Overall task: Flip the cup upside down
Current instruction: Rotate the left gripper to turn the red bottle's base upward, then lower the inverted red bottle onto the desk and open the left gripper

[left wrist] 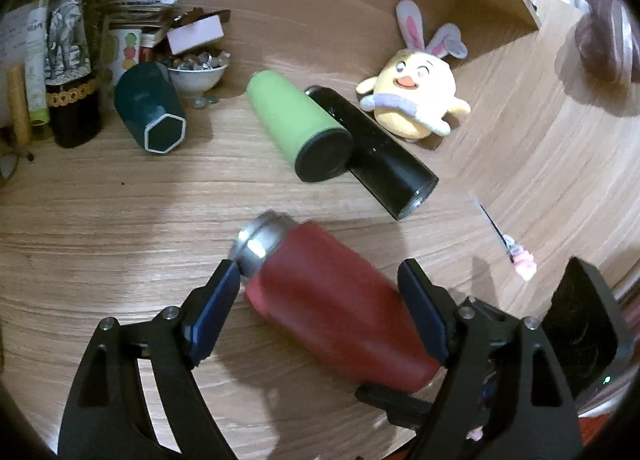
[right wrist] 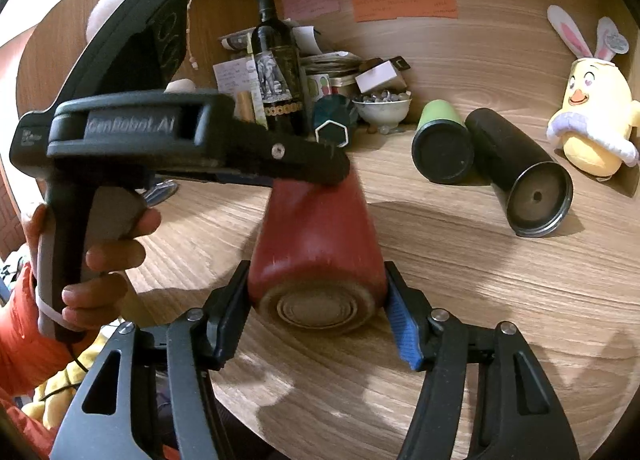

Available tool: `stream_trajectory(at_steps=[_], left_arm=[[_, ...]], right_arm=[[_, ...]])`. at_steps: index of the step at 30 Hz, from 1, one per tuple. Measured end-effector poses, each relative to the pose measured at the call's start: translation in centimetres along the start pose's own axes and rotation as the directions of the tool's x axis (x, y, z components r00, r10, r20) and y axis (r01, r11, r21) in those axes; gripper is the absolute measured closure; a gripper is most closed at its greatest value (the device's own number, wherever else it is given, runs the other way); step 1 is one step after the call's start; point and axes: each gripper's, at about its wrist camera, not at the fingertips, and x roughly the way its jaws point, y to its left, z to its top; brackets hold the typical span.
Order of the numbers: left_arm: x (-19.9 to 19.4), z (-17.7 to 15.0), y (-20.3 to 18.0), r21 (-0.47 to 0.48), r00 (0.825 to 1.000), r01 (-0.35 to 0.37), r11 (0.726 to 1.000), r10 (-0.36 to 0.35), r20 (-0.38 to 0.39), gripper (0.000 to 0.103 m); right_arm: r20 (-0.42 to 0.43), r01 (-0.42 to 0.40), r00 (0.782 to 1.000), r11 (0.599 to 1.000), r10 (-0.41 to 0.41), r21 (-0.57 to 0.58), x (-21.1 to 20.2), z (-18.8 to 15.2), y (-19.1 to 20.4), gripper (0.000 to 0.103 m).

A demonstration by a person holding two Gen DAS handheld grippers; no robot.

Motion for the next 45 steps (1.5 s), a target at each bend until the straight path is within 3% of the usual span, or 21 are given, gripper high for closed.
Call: stream_trajectory(at_steps=[7,16,26,45], left_arm=[[-0.6,-0.3,-1.5,0.087,0.998,-0.059,0.994,0.056,0.040,0.023],[-1.6,-0.6,-2.1,0.112,0.991,-0.112,0.987,0.103,0.084,0.046],[-3.5,0.0,-2.9,0.142,0.986,-0.107,0.984,0.087,0.141,0.046],[-5.9,1.9,-1.2,0.117,0.968,-0.137,0.984,0.108,0.226,0.048]], right_arm=[[0.000,-0.009,1.000,1.000,0.009,0.011,-0.1,0.0,-0.2,0.045],[-0.017,0.001,1.000,0.999,0.000,0.036,0.2,-0.4,-0.3,0.046],[0.076,0.086,0.994,0.995,-0.083,-0.046,-2.4,0.8,0.9,0.046],[0.158,0.099,0.983,0.993,-0.088,-0.060,-2.3,4.9,0.9,0.046]])
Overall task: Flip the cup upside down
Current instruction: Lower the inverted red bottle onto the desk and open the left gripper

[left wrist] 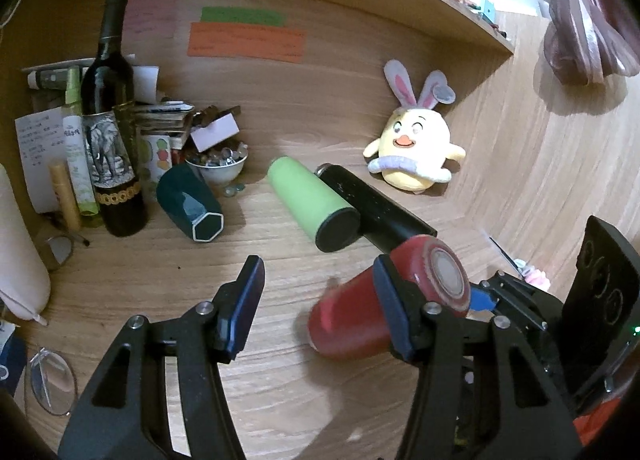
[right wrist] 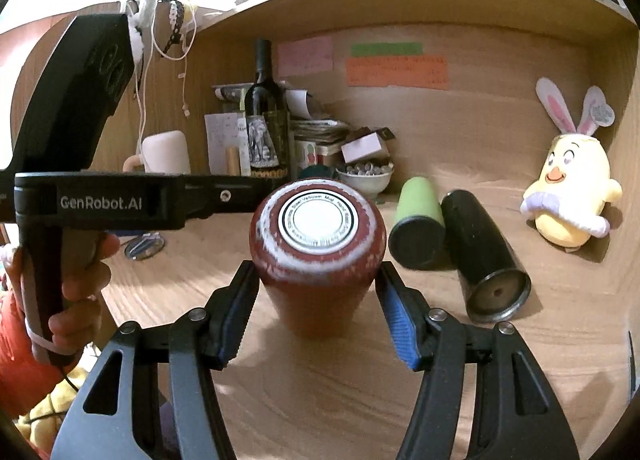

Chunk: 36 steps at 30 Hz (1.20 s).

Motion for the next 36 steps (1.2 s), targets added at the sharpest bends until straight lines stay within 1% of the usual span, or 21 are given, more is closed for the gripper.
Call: stream_trajectory(at_steps=[8,13,17,24,26,29,31,32,34,35,36], left_arm=[[0.8,0.2,2.1,-0.035,1.000,-0.028,0.999,0.028,-0.004,0.048],[1.7,0.3,3.3,-0.062,1.000,-0.027,0.998,0.025,-0.018,0.048],[1.9,-0.1,3.8,-0.061,0.999,-0.033,0.998,0.032,-0.024,0.048],[2.4,-0.6,4.2,-0.069,0.999,-0.026,0.997,0.023,-0.048,0.048],[2.3,-0.8,4.1,-0.060,0.998,-0.037,0.997,0.034,-0.052,0.047],[1.9,-0.9,4.1,-0.048,0.996,-0.074,0.996,0.072,-0.047,0.043],[1.2,-1.0,4.2,-0.045,0.994,-0.103,0.994,0.102,-0.043,0.042],[0.8,-0.9,4.2,-0.044,0.993,-0.113,0.993,0.111,-0.041,0.042],[-0.3,-0.9,3.9,-0.041,0.991,-0.131,0.991,0.130,-0.028,0.042],[-0.8,-0.9,3.6,-0.038,0.990,-0.138,0.990,0.137,-0.020,0.039],[-1.3,-1.0,3.4,-0.033,0.989,-0.145,0.989,0.145,-0.010,0.037]], right_arm=[[-0.024,-0.005,1.000,1.000,0.005,-0.010,2.0,1.4,0.1,0.046],[-0.037,-0.006,0.999,1.000,0.006,-0.004,3.2,2.0,0.1,0.046],[-0.051,-0.022,0.998,1.000,0.023,0.013,3.6,1.9,0.1,0.046],[-0.073,-0.030,0.997,0.999,0.032,0.027,3.8,1.6,0.1,0.046],[-0.080,-0.034,0.996,0.999,0.036,0.031,3.9,1.6,0.1,0.046],[-0.091,-0.033,0.995,0.999,0.036,0.037,3.4,1.5,0.0,0.046],[-0.094,-0.028,0.995,0.999,0.032,0.044,2.9,1.5,-0.1,0.046],[-0.093,-0.025,0.995,0.999,0.030,0.048,2.5,1.5,-0.3,0.045],[-0.089,-0.014,0.996,0.998,0.019,0.056,1.6,1.6,-0.7,0.040],[-0.085,-0.009,0.996,0.998,0.014,0.059,1.2,1.7,-0.9,0.035],[-0.076,-0.002,0.997,0.998,0.007,0.064,0.6,1.8,-1.1,0.033]])
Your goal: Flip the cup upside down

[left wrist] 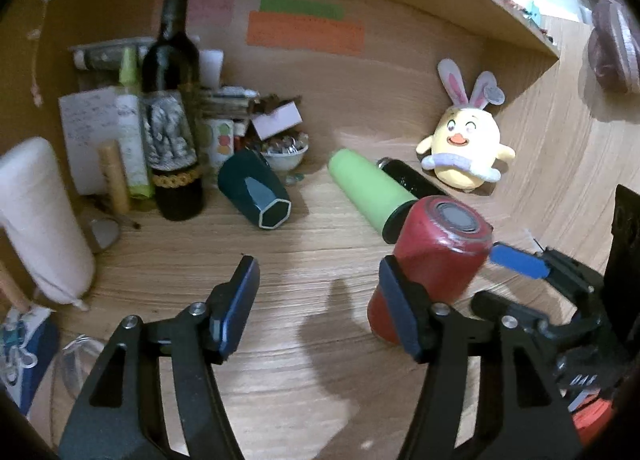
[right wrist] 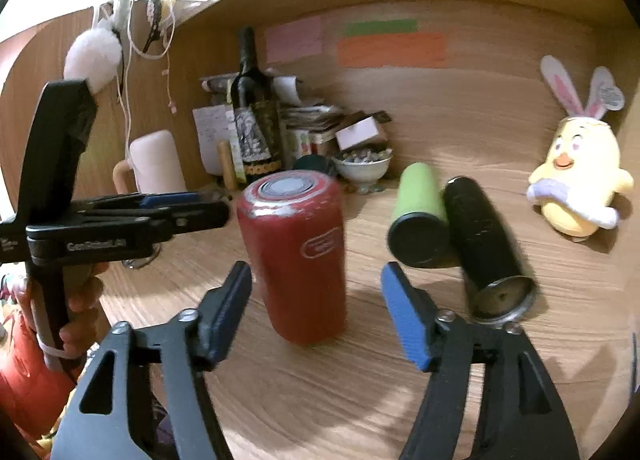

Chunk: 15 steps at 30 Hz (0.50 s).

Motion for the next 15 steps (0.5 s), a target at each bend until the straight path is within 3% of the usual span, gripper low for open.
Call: stream_trajectory(at_steps=[2,8,10,13,15], left_arm=[[-1.5,-0.1,-0.8,0.015,0.999,-0.020,1.000,0.019,0.033,0.027],[-4.9,-0.9,-3.7,0.053,0.995,-0.030,0.998,0.025,0.099,0.013],[-6.0,-1.2,-4.6,0.061,0.992,-0.036,0.997,0.028,0.126,0.008],[-7.3,-1.6,-5.8,0.070,0.986,-0.059,0.996,0.047,0.158,0.001],[-8.1,-1.7,-6.5,0.066,0.983,-0.064,0.996,0.052,0.175,0.000]], right_arm=[[0.025,0.015,1.000,1.000,-0.015,0.009,-1.5,0.2,-0.4,0.025],[0.095,0.049,0.994,0.999,-0.050,0.012,-5.7,0.8,-0.8,0.017],[0.111,0.058,0.992,0.998,-0.059,0.010,-6.8,1.0,-0.7,0.014],[0.137,0.071,0.988,0.997,-0.073,0.018,-8.5,0.9,-0.6,0.001],[0.166,0.082,0.982,0.996,-0.086,0.031,-9.6,0.8,-0.6,0.000]])
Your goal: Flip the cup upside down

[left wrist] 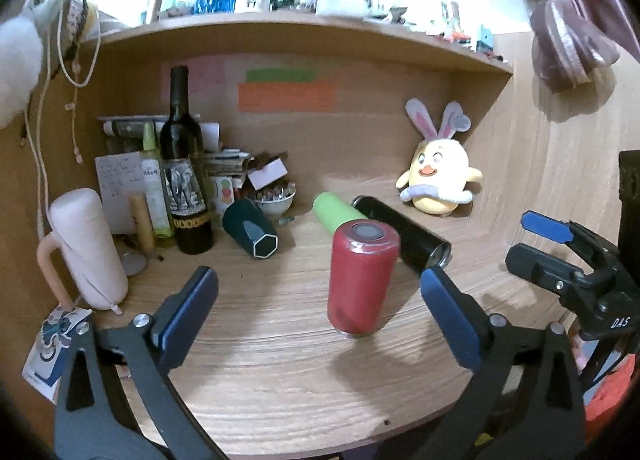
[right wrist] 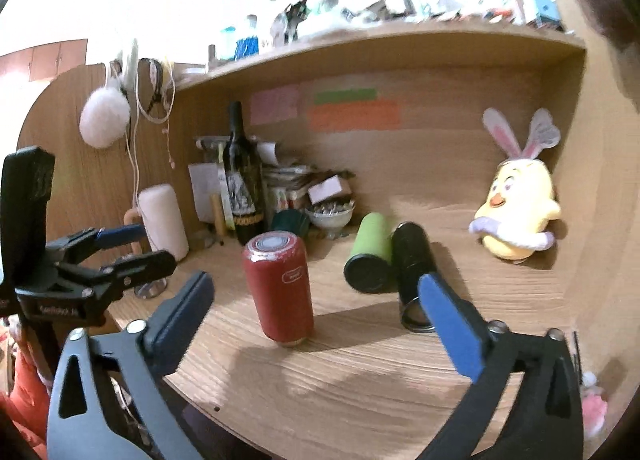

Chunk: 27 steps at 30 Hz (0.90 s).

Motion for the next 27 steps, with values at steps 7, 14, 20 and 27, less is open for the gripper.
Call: stream_trajectory(at_steps=[7,14,20,27], left_arm=[[-2.4,-0.2,-2.1,0.018,0.998,-0.050,0.999,0.049,0.047,0.000],[-3.6,-0.7,-3.2,0.017,0.996,-0.060,0.998,0.059,0.063,0.000],[-4.0,-1.0,-3.4,0.017,0.996,-0.065,0.998,0.064,0.068,0.000],[-4.0,-1.0,-3.2,0.011,0.996,-0.068,0.998,0.068,0.066,0.000]], right_arm=[[0.040,0.028,0.999,1.000,-0.028,-0.006,-2.6,0.1,0.3,0.000],[0.052,0.026,0.998,0.999,-0.027,0.019,-3.7,-0.2,0.3,0.000],[0.059,0.031,0.998,0.999,-0.032,0.017,-4.1,-0.3,0.3,0.000],[0.065,0.033,0.997,0.999,-0.034,0.016,-4.3,-0.2,0.4,0.000]])
